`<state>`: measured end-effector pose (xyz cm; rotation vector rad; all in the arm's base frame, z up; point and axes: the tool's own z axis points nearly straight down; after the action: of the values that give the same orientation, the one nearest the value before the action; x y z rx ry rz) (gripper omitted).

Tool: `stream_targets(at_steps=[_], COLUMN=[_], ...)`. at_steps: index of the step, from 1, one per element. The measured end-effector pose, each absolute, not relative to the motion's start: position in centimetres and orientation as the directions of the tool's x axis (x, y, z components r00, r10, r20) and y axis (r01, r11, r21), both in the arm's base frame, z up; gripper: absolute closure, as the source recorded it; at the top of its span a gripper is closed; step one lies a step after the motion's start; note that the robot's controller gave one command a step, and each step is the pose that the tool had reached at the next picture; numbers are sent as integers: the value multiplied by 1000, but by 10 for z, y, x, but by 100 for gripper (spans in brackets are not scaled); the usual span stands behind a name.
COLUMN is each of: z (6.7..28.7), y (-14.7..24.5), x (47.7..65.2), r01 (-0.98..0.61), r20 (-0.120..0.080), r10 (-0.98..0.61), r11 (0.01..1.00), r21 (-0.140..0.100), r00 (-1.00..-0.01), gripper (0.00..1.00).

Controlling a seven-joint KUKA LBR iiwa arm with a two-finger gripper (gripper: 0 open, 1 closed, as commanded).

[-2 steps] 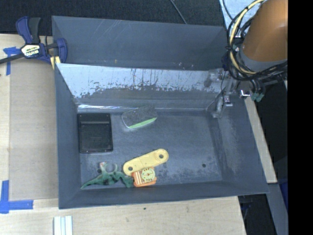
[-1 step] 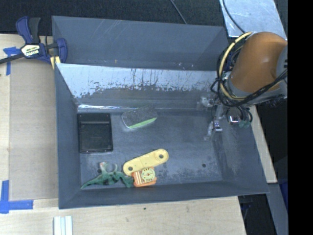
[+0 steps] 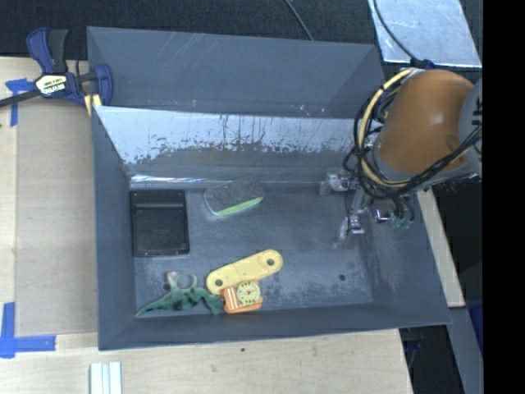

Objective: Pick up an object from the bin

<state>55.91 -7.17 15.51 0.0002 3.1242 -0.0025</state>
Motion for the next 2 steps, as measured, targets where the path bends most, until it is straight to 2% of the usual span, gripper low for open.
stream_targets(at_steps=[1,2], z=[141,114], y=[-80,-118], x=[555,498], r01=[-7,43], r20=[-30,-29], r10=[-7,43], r11=[1000,999], r21=[-2,-3], r00=[-1000,-999], gripper=[0,0])
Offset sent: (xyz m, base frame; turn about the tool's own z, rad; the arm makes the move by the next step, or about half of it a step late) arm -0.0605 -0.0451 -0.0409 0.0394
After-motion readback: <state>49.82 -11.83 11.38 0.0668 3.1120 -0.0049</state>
